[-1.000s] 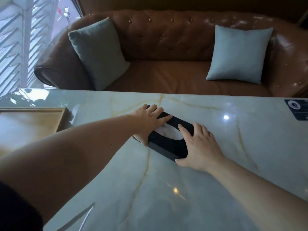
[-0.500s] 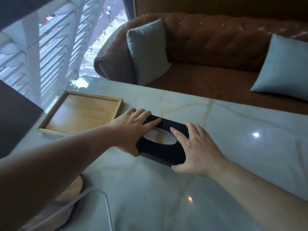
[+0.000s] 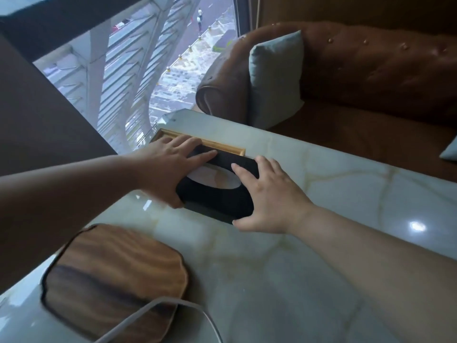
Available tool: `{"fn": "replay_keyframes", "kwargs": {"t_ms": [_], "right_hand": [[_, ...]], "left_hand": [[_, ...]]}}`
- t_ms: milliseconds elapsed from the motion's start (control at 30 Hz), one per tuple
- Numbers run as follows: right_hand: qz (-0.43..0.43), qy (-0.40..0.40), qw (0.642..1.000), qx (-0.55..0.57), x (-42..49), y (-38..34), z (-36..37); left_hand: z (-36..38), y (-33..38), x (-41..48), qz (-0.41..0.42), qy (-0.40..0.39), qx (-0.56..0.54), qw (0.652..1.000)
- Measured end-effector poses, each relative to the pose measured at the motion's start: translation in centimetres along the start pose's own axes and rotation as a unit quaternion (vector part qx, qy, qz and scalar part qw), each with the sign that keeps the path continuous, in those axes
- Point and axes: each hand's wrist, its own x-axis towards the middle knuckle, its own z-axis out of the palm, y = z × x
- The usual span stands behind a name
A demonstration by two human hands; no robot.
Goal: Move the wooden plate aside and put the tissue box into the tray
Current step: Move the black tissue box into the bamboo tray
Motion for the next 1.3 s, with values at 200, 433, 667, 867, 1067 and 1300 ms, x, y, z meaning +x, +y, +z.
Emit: {"fn": "replay_keyframes", "kwargs": {"t_ms": [200,433,667,867,1067,1300], "right_hand": [[-0.013,0.000,1.000,-0.015,6.6,-2.1,1.1],[-0.008,-0.024,0.999,-0.035,11.2,-2.7,1.8],[0.004,-0.044,0.999,-0.021,12.3,-3.2,2.7],[0.010,-0.056,0.998,-0.029,12.3,-3.7,3.1],[0.006,-0.087,0.994,-0.061,11.4,-3.4,1.9],[-0.044,-0.014,0.992,-0.118,6.3,-2.7,-1.2]], "left_hand": [[2.7,-5.3,0.3,-0.022,-0.032,-0.016,0.999],[5.5,-8.2,1.7,-0.042,-0.031,-0.065,0.996],[7.2,-9.2,2.8,-0.034,-0.043,-0.088,0.995],[8.0,-8.7,2.7,-0.038,-0.046,-0.096,0.994],[7.6,-7.1,1.1,-0.058,-0.049,-0.028,0.997],[4.0,-2.4,-2.8,-0.074,0.029,-0.023,0.997]]}}
